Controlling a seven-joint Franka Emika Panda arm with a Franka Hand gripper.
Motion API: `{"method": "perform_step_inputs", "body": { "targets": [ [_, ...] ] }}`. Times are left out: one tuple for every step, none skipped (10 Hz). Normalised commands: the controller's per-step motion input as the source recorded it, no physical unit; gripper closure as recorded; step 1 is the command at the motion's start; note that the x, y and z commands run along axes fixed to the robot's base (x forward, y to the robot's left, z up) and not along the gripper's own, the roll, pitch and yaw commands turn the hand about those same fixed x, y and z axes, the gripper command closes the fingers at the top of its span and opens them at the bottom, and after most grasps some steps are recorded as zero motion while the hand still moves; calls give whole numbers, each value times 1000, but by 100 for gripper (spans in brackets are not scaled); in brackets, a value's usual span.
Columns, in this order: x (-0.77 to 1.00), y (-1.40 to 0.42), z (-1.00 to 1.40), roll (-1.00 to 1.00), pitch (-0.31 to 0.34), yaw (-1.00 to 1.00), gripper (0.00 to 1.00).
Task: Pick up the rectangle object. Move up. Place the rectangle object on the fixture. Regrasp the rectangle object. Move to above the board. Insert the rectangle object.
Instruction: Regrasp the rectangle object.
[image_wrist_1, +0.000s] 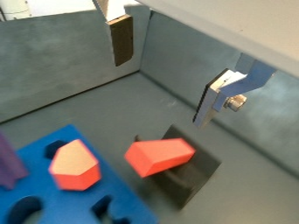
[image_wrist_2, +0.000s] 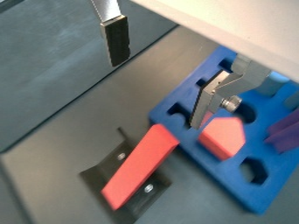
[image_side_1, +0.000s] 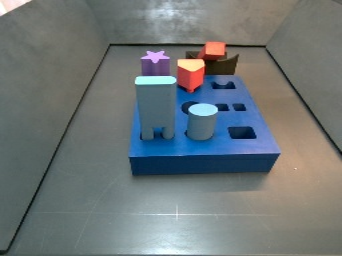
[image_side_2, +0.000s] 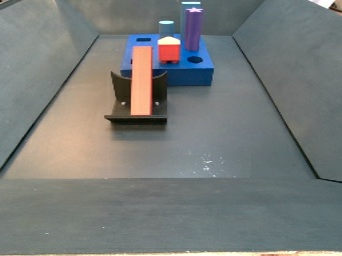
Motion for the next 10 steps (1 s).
{"method": "perform_step_inputs", "body": {
  "targets": [
    [20, -22, 1, 1000, 12, 14, 0],
    [33, -24, -6, 1000, 24, 16, 0],
    [41, -28, -2, 1000, 30, 18, 0],
    [51, -29, -4, 1000, 45, 21, 0],
    [67, -34, -1, 1000, 68, 28, 0],
    [80, -37, -2, 1000, 91, 37, 0],
    [89, -41, -5, 1000, 120, 50, 0],
    [98, -45, -8, 1000, 164, 78, 0],
    [99, -46, -7, 972, 197, 110, 0],
    [102, -50, -7, 783, 193, 134, 0]
  ]
}}
